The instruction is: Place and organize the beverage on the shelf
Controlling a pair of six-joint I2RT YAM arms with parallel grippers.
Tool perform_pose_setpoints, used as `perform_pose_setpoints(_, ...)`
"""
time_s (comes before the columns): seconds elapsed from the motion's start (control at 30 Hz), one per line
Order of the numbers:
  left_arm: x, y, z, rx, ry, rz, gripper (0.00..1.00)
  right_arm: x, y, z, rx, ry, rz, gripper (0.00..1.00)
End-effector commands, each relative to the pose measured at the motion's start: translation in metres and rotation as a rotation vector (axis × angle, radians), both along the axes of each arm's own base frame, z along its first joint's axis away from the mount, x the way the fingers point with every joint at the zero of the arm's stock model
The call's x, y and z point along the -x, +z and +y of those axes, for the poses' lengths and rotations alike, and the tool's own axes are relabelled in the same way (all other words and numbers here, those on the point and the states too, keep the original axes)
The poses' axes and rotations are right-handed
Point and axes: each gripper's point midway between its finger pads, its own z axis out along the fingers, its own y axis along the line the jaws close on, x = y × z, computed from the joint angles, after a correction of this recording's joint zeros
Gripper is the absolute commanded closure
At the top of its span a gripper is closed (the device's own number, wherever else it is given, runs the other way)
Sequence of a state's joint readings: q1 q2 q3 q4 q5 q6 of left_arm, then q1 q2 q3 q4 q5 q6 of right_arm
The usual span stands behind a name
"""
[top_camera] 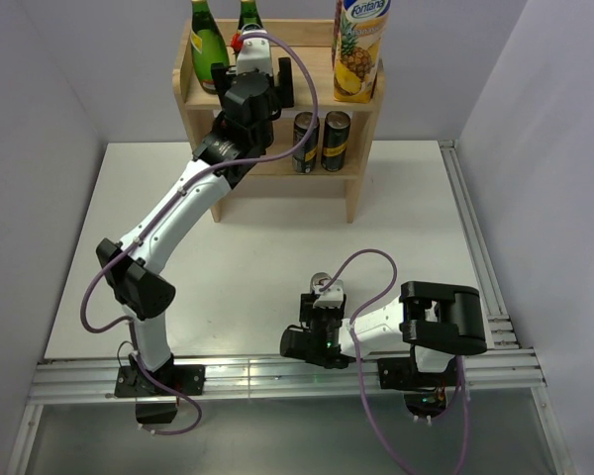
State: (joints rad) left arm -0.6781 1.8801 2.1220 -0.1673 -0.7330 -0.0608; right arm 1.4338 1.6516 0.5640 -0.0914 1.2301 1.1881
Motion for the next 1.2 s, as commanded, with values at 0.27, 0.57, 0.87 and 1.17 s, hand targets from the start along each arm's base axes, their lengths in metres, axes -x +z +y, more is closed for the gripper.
perform_pose_setpoints(0.27, 0.033, 0.017, 0.008, 0.054, 0.009, -0.027, 0.01, 0.040, -0.061, 0.005, -0.011, 0.073, 0.310, 1.00)
perform_pose_setpoints(0.57, 0.054, 0.001, 0.009, 0.056, 0.008, -0.003, 0.01, 0.044, -0.058, 0.005, -0.006, 0.072, 0.303, 1.00)
perform_pose_setpoints(0.87, 0.079, -0.031, 0.014, 0.054, 0.005, 0.046, 0.01, 0.045, -0.049, 0.002, 0.009, 0.064, 0.286, 1.00)
perform_pose_setpoints(1.17, 0.137, -0.063, 0.023, 0.118, -0.026, 0.086, 0.01, 0.044, 0.027, 0.024, -0.062, 0.124, 0.193, 1.00)
